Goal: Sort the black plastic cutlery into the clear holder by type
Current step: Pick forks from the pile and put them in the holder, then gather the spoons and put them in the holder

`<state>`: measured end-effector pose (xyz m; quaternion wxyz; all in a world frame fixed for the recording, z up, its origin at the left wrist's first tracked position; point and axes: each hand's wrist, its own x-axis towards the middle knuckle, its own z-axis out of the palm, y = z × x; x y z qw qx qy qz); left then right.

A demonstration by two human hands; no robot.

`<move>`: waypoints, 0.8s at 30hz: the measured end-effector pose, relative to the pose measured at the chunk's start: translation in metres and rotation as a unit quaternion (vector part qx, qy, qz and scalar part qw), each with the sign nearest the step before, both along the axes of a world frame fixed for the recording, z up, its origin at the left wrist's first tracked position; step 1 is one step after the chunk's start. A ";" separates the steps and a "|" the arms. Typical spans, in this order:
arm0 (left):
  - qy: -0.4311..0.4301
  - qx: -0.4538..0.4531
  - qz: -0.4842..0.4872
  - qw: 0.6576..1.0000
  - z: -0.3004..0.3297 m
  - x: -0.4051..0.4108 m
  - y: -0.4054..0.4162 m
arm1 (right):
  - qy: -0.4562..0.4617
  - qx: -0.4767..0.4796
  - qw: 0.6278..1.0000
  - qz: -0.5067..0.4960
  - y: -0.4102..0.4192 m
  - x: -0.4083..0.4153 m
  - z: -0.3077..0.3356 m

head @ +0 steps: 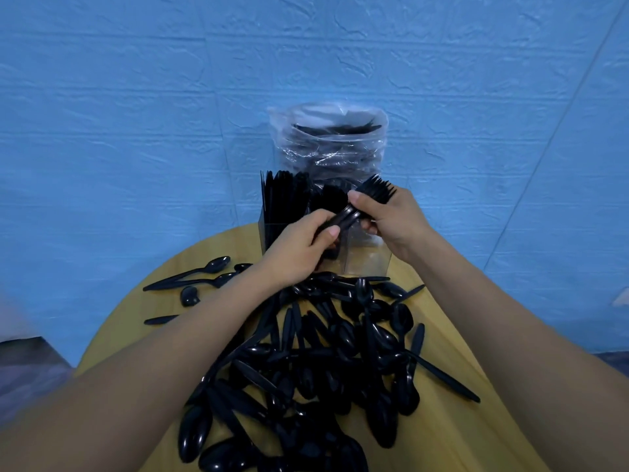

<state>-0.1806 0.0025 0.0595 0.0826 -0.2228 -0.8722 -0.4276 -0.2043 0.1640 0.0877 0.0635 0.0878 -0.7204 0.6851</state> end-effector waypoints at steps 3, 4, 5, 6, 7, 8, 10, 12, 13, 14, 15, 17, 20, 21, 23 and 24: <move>0.090 -0.050 0.096 0.990 -0.008 -0.011 -0.012 | 0.014 -0.009 0.999 -0.036 -0.003 -0.013 0.006; 0.100 -0.066 0.111 0.987 -0.012 -0.015 -0.016 | 0.017 -0.002 0.999 -0.050 -0.002 -0.018 0.008; 0.104 -0.083 0.116 0.984 -0.014 -0.018 -0.020 | 0.021 0.012 0.997 -0.069 -0.001 -0.023 0.009; 0.109 -0.100 0.114 0.982 -0.016 -0.021 -0.022 | 0.028 0.029 0.995 -0.091 0.001 -0.029 0.009; 0.116 -0.115 0.107 0.981 -0.015 -0.024 -0.023 | 0.037 0.046 0.992 -0.112 0.003 -0.034 0.010; 0.124 -0.128 0.098 0.979 -0.015 -0.026 -0.022 | 0.048 0.064 0.988 -0.132 0.006 -0.039 0.010; 0.133 -0.160 0.084 0.975 -0.014 -0.029 -0.019 | 0.074 0.104 0.978 -0.165 0.008 -0.044 0.011; 0.136 -0.191 0.081 0.969 -0.017 -0.032 -0.018 | 0.103 0.146 0.966 -0.184 0.008 -0.044 0.011; 0.137 -0.203 0.082 0.966 -0.020 -0.033 -0.018 | 0.120 0.165 0.961 -0.189 0.007 -0.043 0.011; 0.138 -0.214 0.082 0.964 -0.022 -0.034 -0.019 | 0.138 0.184 0.955 -0.189 0.006 -0.042 0.011; 0.140 -0.221 0.081 0.962 -0.024 -0.034 -0.020 | 0.157 0.206 0.948 -0.187 0.004 -0.040 0.012; 0.145 -0.222 0.074 0.961 -0.026 -0.034 -0.022 | 0.197 0.258 0.929 -0.177 -0.002 -0.037 0.013; 0.150 -0.212 0.067 0.963 -0.028 -0.033 -0.024 | 0.237 0.337 0.900 -0.146 -0.015 -0.039 0.008; 0.152 -0.211 0.065 0.963 -0.029 -0.033 -0.024 | 0.238 0.365 0.889 -0.138 -0.020 -0.040 0.006; 0.156 -0.214 0.062 0.962 -0.029 -0.032 -0.024 | 0.226 0.427 0.865 -0.132 -0.028 -0.041 0.000; 0.158 -0.216 0.061 0.961 -0.029 -0.032 -0.024 | 0.213 0.456 0.853 -0.134 -0.032 -0.041 -0.002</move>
